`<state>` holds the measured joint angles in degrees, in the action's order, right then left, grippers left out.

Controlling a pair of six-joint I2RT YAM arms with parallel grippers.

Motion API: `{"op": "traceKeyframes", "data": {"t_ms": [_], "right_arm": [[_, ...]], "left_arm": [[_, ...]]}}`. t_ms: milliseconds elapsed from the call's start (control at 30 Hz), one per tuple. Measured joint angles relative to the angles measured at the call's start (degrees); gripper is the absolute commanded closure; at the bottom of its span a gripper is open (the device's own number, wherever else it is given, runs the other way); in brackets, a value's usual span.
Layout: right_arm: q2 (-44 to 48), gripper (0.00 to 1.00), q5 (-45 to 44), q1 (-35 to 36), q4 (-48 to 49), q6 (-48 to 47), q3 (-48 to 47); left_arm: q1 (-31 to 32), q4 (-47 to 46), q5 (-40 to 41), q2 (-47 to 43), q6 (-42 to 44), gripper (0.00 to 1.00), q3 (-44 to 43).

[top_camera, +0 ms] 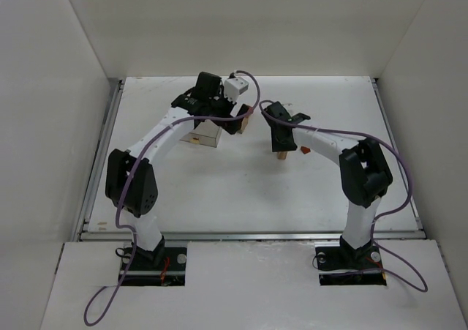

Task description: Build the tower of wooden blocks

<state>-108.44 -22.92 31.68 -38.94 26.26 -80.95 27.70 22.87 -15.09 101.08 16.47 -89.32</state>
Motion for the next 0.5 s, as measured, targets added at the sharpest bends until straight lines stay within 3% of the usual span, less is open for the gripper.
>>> {"op": "traceKeyframes", "data": {"t_ms": [133, 167, 333, 500], "right_arm": [[0.0, 0.62, 0.0, 0.5, 0.9, -2.7, 0.1], [0.0, 0.53, 0.0, 0.6, 1.0, -3.1, 0.1], [0.0, 0.31, 0.0, 0.6, 1.8, -4.3, 0.1], [0.7, 0.22, 0.5, 0.6, 2.1, -4.9, 0.1]], "left_arm": [[-1.3, 2.6, -2.6, 0.0, -0.5, 0.01, -1.5], [-1.4, 3.1, -3.1, 0.0, -0.5, 0.01, -2.1], [-1.4, 4.0, -2.8, 0.0, -0.5, 0.01, -3.5], [-1.2, 3.5, 2.3, 0.0, -0.7, 0.01, -3.5]]}}
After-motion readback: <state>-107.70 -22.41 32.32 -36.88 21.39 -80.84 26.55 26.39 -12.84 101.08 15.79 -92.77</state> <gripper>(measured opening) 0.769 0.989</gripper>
